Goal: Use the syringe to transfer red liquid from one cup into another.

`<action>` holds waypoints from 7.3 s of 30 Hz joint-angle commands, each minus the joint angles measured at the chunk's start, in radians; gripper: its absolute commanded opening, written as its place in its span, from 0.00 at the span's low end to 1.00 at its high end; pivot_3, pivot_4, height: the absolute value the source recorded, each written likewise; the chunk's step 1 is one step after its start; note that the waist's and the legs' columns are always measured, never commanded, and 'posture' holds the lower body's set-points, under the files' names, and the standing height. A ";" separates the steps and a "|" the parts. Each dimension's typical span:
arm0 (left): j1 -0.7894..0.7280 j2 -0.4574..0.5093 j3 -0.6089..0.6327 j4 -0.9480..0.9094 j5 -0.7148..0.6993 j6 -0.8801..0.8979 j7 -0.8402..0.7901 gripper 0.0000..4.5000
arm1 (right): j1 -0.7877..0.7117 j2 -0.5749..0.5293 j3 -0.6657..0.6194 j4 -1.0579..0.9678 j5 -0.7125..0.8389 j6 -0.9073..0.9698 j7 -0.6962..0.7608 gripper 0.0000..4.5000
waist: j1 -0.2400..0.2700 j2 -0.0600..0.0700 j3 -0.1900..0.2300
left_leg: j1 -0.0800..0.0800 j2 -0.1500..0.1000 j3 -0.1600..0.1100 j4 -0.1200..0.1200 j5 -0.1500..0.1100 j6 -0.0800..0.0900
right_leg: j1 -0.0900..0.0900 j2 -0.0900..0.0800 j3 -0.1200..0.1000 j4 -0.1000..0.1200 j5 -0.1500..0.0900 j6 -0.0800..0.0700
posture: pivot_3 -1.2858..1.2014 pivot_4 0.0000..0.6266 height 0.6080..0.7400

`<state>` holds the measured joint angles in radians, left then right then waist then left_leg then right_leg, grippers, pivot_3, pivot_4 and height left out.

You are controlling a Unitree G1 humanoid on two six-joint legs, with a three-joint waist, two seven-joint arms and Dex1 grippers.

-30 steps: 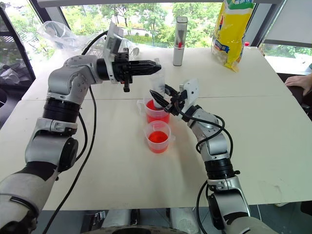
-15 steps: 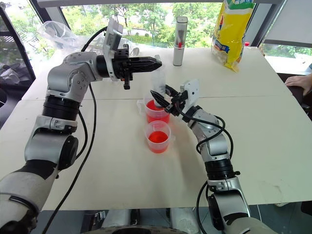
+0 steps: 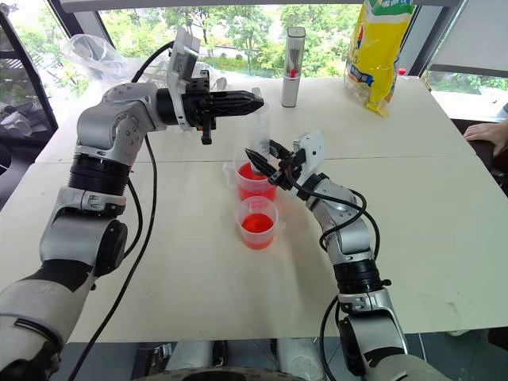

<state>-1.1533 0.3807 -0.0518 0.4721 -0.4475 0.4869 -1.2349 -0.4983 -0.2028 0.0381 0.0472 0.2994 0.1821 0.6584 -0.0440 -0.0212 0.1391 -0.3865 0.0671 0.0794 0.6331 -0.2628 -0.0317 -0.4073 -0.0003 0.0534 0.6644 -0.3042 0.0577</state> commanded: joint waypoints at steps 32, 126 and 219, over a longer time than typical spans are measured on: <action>0.072 0.136 0.136 -0.158 -0.046 0.042 0.066 0.98 | -0.064 -0.006 0.000 -0.064 0.025 0.034 0.012 0.31 | 0.000 0.000 0.000 | 0.001 0.001 0.000 0.000 0.000 0.000 | 0.000 0.002 0.001 0.001 0.000 0.000 | 0.52 0.24 1.00; 0.139 0.054 0.042 -0.425 -0.208 0.243 0.036 0.01 | 0.199 -0.203 -0.003 -0.595 0.267 0.312 -0.040 0.31 | 0.002 0.000 0.000 | 0.000 0.001 -0.002 0.000 0.001 -0.001 | 0.001 0.002 0.001 -0.001 0.000 0.000 | 0.52 0.24 1.00; 0.514 0.315 0.207 -0.700 -0.315 0.322 0.176 0.98 | -0.560 -0.571 0.110 0.144 0.430 1.393 -0.236 0.31 | 0.000 0.000 0.000 | -0.002 0.001 -0.001 -0.002 0.000 -0.001 | -0.002 0.000 0.005 -0.003 0.000 0.000 | 0.52 0.24 1.00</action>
<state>-0.6384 0.6768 0.1320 -0.1875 -0.7542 0.8234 -1.0683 -1.0304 -0.7637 0.1125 0.1645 0.7651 1.5247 0.4181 -0.0442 -0.0212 0.1391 -0.3885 0.0681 0.0788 0.6308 -0.2624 -0.0325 -0.4092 0.0002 0.0581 0.6614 -0.3045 0.0572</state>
